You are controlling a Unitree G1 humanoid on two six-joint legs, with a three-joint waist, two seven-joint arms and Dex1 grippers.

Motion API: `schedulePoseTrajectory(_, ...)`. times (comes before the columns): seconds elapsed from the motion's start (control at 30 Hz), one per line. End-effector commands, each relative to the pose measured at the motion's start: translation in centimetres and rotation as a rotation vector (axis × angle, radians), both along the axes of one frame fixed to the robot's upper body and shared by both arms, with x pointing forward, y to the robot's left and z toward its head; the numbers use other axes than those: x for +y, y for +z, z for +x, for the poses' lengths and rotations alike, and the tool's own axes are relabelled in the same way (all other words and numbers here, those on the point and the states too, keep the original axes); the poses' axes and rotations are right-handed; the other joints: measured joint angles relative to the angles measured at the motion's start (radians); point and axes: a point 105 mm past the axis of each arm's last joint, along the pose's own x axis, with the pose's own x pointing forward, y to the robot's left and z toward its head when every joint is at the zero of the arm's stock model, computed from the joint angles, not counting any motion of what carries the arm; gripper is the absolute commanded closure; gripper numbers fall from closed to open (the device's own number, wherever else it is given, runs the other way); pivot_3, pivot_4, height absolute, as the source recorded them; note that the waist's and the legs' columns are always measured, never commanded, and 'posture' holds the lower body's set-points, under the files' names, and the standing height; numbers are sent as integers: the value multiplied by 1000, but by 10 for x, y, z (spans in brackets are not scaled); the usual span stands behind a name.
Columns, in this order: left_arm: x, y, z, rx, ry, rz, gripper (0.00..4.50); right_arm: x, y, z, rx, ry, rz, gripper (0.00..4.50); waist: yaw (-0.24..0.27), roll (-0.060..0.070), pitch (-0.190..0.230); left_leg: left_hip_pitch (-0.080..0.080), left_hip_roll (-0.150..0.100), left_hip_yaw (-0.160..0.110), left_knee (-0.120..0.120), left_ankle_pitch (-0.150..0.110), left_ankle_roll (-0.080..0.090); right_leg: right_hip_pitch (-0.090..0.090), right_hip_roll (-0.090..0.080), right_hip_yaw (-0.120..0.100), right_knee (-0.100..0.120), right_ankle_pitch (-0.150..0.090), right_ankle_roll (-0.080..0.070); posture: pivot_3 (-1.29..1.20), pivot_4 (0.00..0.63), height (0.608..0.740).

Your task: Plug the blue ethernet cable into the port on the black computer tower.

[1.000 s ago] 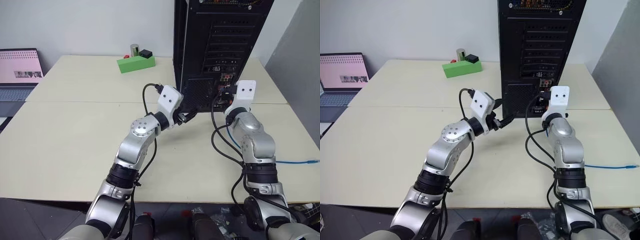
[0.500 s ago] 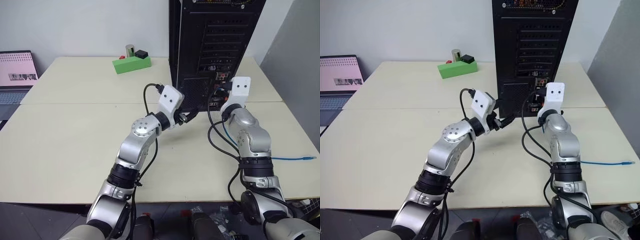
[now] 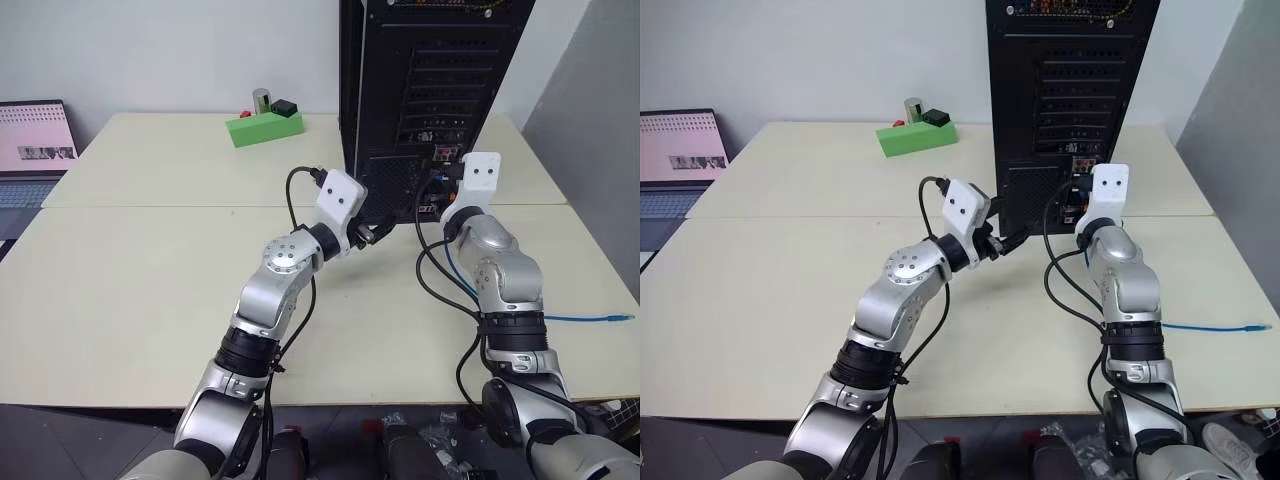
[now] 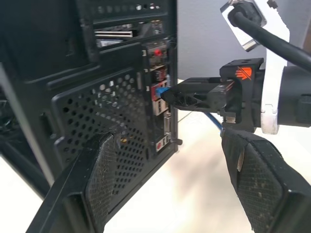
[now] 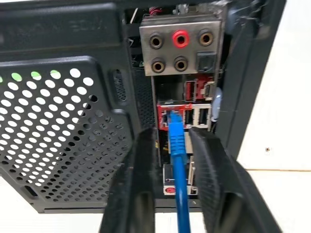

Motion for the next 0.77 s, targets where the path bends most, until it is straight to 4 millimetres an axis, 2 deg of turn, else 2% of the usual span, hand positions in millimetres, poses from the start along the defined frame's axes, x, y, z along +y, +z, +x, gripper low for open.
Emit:
schedulePoseTrajectory(0.03, 5, 16, 4, -50, 19, 2, 1001, -9, 16, -12, -59, 20, 17, 2367, 4, 0, 0, -1, 0, 0, 0, 0, 0, 0, 0, 0, 0, 0, 0, 0, 150, 740)
schedulePoseTrajectory(0.17, 17, 12, 9, -58, 34, 88, 1001, -16, 14, -30, -56, 80, -9, 1519, 8, 0, 0, -1, 0, 0, 0, 0, 0, -1, 0, 0, 0, 0, 0, 0, 150, 740)
schedulePoseTrajectory(0.33, 37, 16, 1, -93, -32, 125, 1001, -15, 9, -62, -23, 301, -92, 598, 7, 0, 0, -1, 0, 0, 0, 0, 0, -1, 0, -1, 0, 0, 0, 0, 150, 740)
schedulePoseTrajectory(0.43, 54, 12, -3, -64, -43, 164, 1001, -28, 17, -81, -58, 401, -191, 15, 7, 0, 0, -2, 0, 0, 0, 0, 0, -1, 0, -1, 0, 0, 0, 0, 150, 740)
schedulePoseTrajectory(0.6, 77, 11, -9, -28, -58, 196, 1001, -40, 31, -102, -89, 540, -237, 15, 4, 0, 1, -1, 0, 0, 0, 0, 0, -1, 0, -1, 0, 0, 0, 0, 150, 740)
schedulePoseTrajectory(0.67, 91, 14, -10, -7, -55, 196, 1001, -50, 41, -104, -103, 554, -268, 15, 4, 0, 1, -1, 0, -1, 0, 0, 0, 0, 0, -1, 0, 0, 0, 0, 150, 740)
schedulePoseTrajectory(0.77, 101, 20, -13, 2, -54, 192, 1001, -56, 49, -104, -116, 572, -293, 15, 5, 0, 1, -1, 0, 0, 0, 0, 0, 0, 0, -1, -1, 0, 0, 0, 150, 740)
